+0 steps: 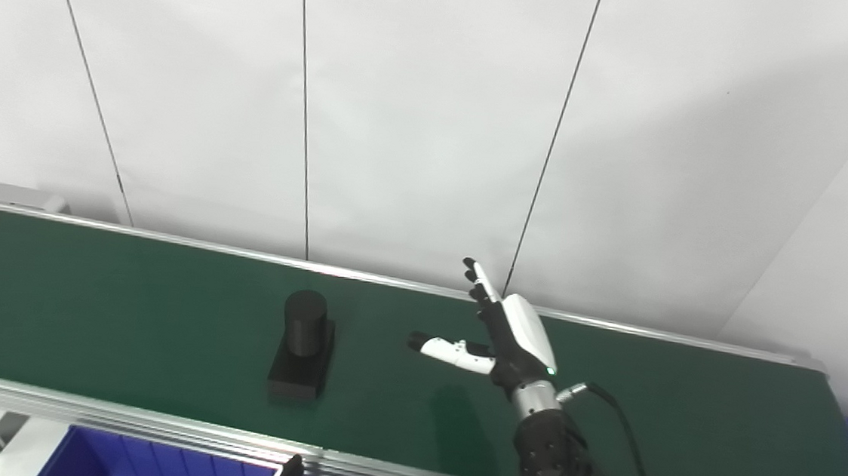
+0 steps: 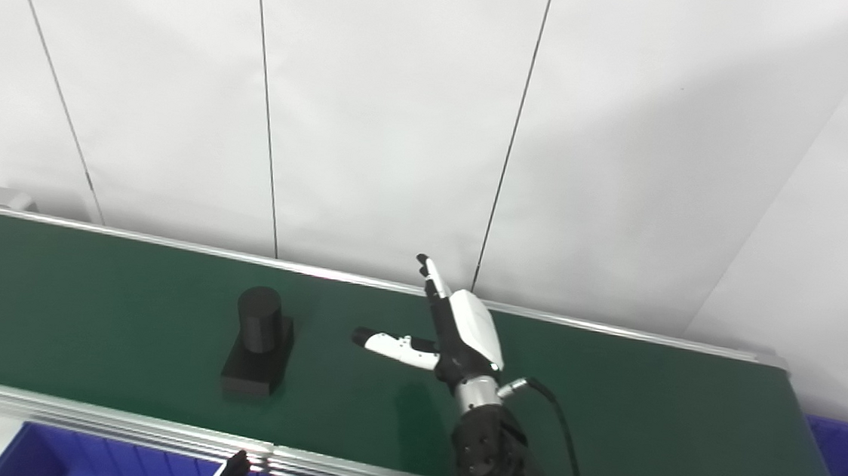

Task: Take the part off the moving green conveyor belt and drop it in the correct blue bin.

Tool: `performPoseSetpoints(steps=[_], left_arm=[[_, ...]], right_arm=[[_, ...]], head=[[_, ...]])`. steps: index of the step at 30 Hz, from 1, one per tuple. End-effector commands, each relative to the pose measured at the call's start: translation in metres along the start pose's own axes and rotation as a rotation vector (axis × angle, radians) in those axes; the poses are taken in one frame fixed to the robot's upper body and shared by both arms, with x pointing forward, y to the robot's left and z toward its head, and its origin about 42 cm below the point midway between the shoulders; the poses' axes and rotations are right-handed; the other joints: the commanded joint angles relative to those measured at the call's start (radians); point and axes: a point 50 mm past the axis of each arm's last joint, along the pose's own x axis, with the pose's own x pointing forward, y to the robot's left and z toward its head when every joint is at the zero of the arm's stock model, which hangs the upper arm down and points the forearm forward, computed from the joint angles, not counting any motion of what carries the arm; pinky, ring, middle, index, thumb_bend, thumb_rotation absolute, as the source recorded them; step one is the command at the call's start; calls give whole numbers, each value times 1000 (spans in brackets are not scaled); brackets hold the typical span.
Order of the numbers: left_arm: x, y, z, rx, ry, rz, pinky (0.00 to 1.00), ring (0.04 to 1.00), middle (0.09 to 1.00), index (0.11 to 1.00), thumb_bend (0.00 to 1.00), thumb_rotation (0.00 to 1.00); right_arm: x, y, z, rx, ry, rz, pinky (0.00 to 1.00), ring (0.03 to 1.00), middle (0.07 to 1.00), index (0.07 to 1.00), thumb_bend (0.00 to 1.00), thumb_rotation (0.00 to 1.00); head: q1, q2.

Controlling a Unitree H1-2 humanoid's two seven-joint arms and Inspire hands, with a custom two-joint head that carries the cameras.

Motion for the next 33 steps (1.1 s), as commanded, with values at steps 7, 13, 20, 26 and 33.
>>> performPoseSetpoints(steps=[7, 13, 20, 26, 33], left_arm=[[5, -2, 8, 8, -61, -15, 1000, 1000, 1000, 1000, 857, 1000], [4, -4, 8, 17, -60, -13, 1000, 1000, 1000, 1000, 849, 1000], [2, -6, 8, 14, -58, -14, 1000, 1000, 1000, 1000, 868, 1000], [1, -6, 10, 53, -61, -26, 1000, 1000, 1000, 1000, 881, 1000], [-1, -10, 13, 98, -75, -12, 1000, 1000, 1000, 1000, 887, 1000]], right_arm=[[30, -4, 30, -17, -55, 1, 840, 912, 959, 988, 1000, 687], [39, 4, 37, -22, -61, 40, 840, 902, 950, 978, 1000, 636], [51, 20, 40, -29, -48, 100, 894, 935, 967, 979, 1000, 613], [59, 35, 42, -45, -36, 139, 900, 940, 967, 979, 1000, 621], [64, 54, 44, -49, -41, 174, 922, 941, 965, 979, 1000, 629]], head=[[1, 4], [6, 5], [13, 13], [18, 19], [18, 25]])
